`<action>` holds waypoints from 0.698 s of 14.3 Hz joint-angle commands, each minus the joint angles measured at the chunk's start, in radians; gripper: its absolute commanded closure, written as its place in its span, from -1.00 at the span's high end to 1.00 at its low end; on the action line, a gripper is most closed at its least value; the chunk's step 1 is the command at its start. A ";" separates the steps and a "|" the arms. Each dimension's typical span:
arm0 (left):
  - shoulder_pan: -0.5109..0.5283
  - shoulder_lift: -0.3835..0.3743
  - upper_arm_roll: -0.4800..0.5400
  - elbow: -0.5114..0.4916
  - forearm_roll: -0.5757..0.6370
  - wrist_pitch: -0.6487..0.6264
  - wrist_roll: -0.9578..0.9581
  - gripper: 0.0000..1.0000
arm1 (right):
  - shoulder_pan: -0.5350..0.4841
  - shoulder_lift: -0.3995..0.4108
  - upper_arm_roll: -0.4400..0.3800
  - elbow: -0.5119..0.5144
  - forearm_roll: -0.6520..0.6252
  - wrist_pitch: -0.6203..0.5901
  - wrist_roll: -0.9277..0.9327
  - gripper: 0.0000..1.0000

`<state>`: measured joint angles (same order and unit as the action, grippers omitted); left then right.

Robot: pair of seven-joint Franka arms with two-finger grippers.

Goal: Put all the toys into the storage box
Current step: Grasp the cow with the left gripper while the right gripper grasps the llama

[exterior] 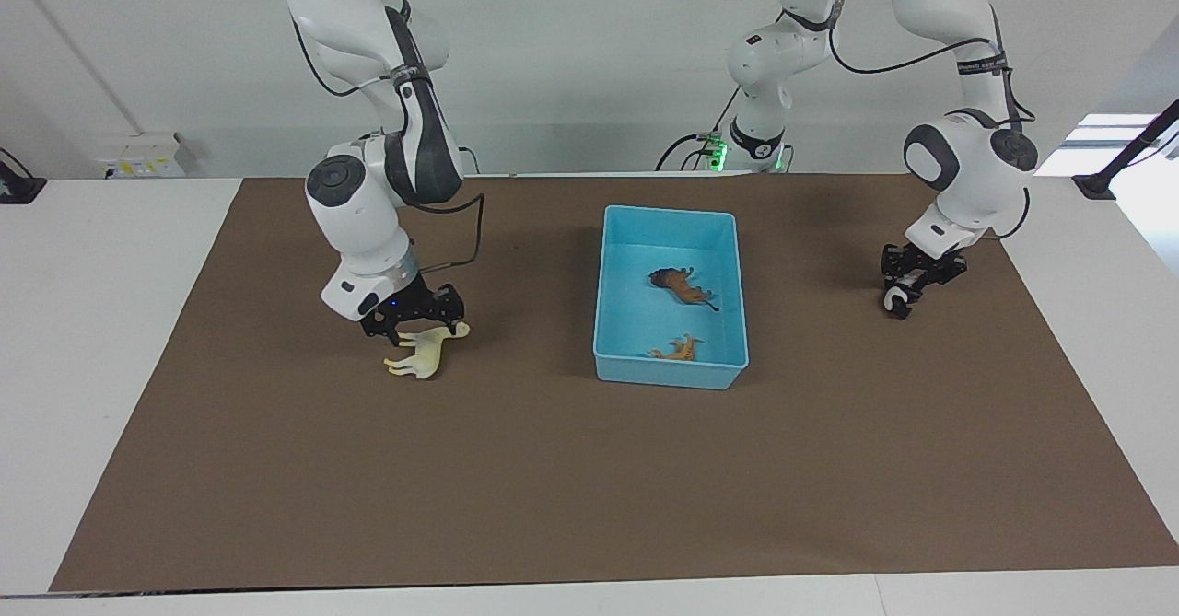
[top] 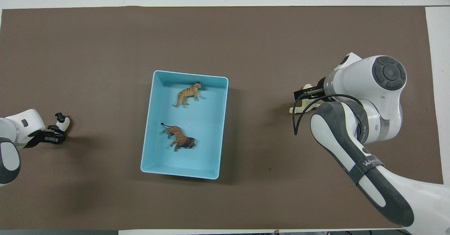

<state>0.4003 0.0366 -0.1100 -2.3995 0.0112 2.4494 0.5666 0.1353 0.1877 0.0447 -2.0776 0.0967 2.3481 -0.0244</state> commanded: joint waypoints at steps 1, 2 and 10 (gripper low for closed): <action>-0.030 0.006 -0.007 0.052 0.015 -0.030 -0.109 -0.93 | -0.010 -0.005 0.012 -0.038 -0.011 0.051 -0.012 1.00; -0.052 0.012 -0.007 0.107 0.013 -0.093 -0.146 -0.93 | -0.011 -0.002 0.012 -0.047 -0.011 0.065 -0.014 1.00; -0.505 -0.060 -0.016 0.436 -0.057 -0.586 -0.875 -0.92 | -0.022 0.096 0.012 -0.076 -0.011 0.226 -0.012 1.00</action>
<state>0.0247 -0.0081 -0.1400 -1.9868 -0.0134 1.9002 -0.1237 0.1343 0.2626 0.0453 -2.1459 0.0967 2.5298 -0.0245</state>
